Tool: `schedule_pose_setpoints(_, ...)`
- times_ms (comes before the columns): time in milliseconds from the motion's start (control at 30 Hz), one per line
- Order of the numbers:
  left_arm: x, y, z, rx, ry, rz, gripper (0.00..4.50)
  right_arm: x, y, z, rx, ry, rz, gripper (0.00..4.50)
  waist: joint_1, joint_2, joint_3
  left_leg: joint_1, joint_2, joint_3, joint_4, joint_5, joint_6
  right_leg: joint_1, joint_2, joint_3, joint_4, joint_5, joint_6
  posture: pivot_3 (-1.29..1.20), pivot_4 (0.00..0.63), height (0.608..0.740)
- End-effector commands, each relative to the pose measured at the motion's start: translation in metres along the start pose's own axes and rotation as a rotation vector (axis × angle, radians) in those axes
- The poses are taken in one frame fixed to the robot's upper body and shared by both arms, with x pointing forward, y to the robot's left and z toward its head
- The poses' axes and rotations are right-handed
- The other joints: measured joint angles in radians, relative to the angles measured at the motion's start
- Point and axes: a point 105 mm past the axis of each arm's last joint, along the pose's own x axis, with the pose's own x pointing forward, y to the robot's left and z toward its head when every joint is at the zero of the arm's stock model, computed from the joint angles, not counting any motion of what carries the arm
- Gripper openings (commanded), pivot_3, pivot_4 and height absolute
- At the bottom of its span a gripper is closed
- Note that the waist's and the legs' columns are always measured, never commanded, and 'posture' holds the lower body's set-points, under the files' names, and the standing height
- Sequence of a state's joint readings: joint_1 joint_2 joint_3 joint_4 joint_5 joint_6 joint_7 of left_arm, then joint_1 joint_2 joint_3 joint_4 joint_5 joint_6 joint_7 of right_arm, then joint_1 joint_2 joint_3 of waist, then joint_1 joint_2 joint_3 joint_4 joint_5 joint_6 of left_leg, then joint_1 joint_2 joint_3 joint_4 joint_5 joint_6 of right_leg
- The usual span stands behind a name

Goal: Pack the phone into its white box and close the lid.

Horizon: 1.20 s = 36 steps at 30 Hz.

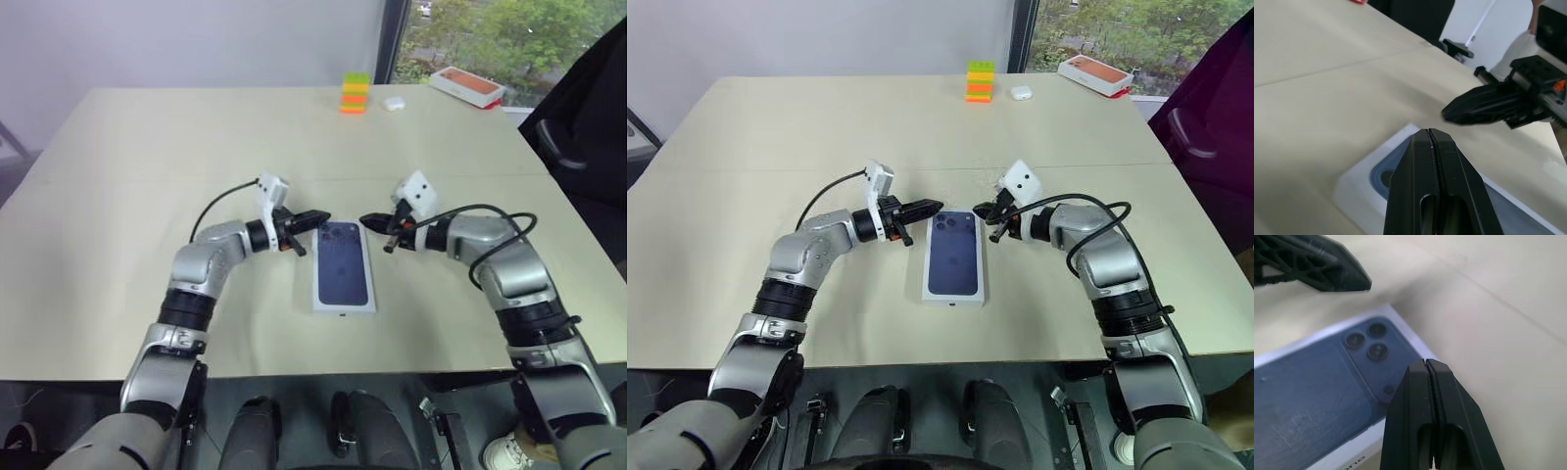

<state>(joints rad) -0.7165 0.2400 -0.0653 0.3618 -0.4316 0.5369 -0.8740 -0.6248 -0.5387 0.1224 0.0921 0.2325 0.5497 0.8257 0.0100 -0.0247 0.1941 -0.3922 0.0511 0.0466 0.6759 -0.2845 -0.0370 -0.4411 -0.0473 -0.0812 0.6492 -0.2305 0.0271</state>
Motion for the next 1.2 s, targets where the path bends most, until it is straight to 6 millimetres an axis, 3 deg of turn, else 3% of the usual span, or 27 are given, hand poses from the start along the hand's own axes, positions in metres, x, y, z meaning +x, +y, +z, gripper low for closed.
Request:
schedule_pose_setpoints(33, 0.000, -0.008, -0.014, 0.044, 0.068, -0.054, 0.00, 0.005, 0.019, -0.006, -0.090, 0.025, 0.057, 0.05, 0.000, 0.000, 0.000, 0.000, 0.000, 0.000, 0.000, 0.000, 0.000, 0.000, 0.000, 0.000, 0.000, 0.000, 0.000, 0.00, 0.150, 0.740)
schedule_pose_setpoints(267, -0.022, -0.027, -0.049, 0.056, 0.208, -0.147, 0.00, -0.012, 0.065, -0.024, -0.102, 0.091, 0.263, 0.05, -0.002, 0.001, -0.001, 0.002, 0.000, -0.001, 0.002, 0.000, 0.000, 0.002, 0.000, 0.000, 0.001, 0.000, 0.000, 0.00, 0.150, 0.740)
schedule_pose_setpoints(567, -0.051, -0.046, -0.057, 0.025, 0.271, -0.227, 0.00, -0.037, 0.086, -0.028, -0.072, 0.108, 0.409, 0.05, 0.002, 0.001, -0.001, 0.003, 0.000, -0.002, 0.005, 0.000, 0.000, 0.006, 0.000, -0.001, 0.001, -0.002, 0.002, 0.00, 0.150, 0.740)
schedule_pose_setpoints(633, -0.053, -0.044, -0.056, 0.040, 0.272, -0.210, 0.00, -0.038, 0.087, -0.028, -0.084, 0.101, 0.414, 0.05, 0.002, 0.001, -0.001, 0.003, 0.000, -0.002, 0.005, 0.000, 0.000, 0.006, 0.000, -0.001, 0.001, -0.002, 0.002, 0.00, 0.150, 0.740)
schedule_pose_setpoints(767, -0.050, -0.030, -0.043, 0.081, 0.228, -0.123, 0.00, -0.031, 0.069, -0.018, -0.051, 0.049, 0.320, 0.05, 0.002, 0.001, -0.001, 0.003, 0.000, -0.002, 0.005, 0.000, 0.000, 0.006, 0.000, -0.001, 0.001, -0.002, 0.002, 0.00, 0.150, 0.740)
schedule_pose_setpoints(933, -0.059, -0.013, -0.016, 0.130, 0.156, -0.038, 0.00, -0.030, 0.044, 0.006, 0.010, -0.085, 0.231, 0.05, 0.000, 0.001, 0.000, 0.002, 0.001, -0.002, 0.005, 0.000, 0.000, 0.005, 0.000, -0.001, 0.001, -0.001, 0.002, 0.00, 0.150, 0.740)
schedule_pose_setpoints(967, -0.063, -0.009, -0.010, 0.129, 0.140, -0.029, 0.00, -0.030, 0.036, 0.009, 0.021, -0.102, 0.205, 0.28, 0.000, 0.001, 0.000, 0.002, 0.001, -0.003, 0.005, 0.000, 0.000, 0.005, 0.001, -0.001, 0.001, -0.001, 0.002, 0.00, 0.150, 0.740)
schedule_pose_setpoints(1067, -0.076, 0.014, 0.001, 0.199, 0.119, 0.088, 0.93, -0.031, 0.025, 0.015, -0.019, -0.127, 0.174, 1.39, 0.001, 0.001, 0.000, 0.002, 0.001, -0.003, 0.005, 0.000, 0.000, 0.004, 0.001, -0.002, 0.001, 0.000, -0.001, 0.00, 0.150, 0.740)
schedule_pose_setpoints(1200, -0.089, 0.028, 0.011, 0.249, 0.071, 0.144, 2.92, -0.035, 0.016, 0.022, -0.019, -0.156, 0.181, 3.48, 0.002, 0.001, 0.000, 0.001, 0.001, -0.002, 0.005, 0.000, 0.000, 0.004, 0.000, -0.002, 0.000, 0.000, -0.001, 0.00, 0.150, 0.740)
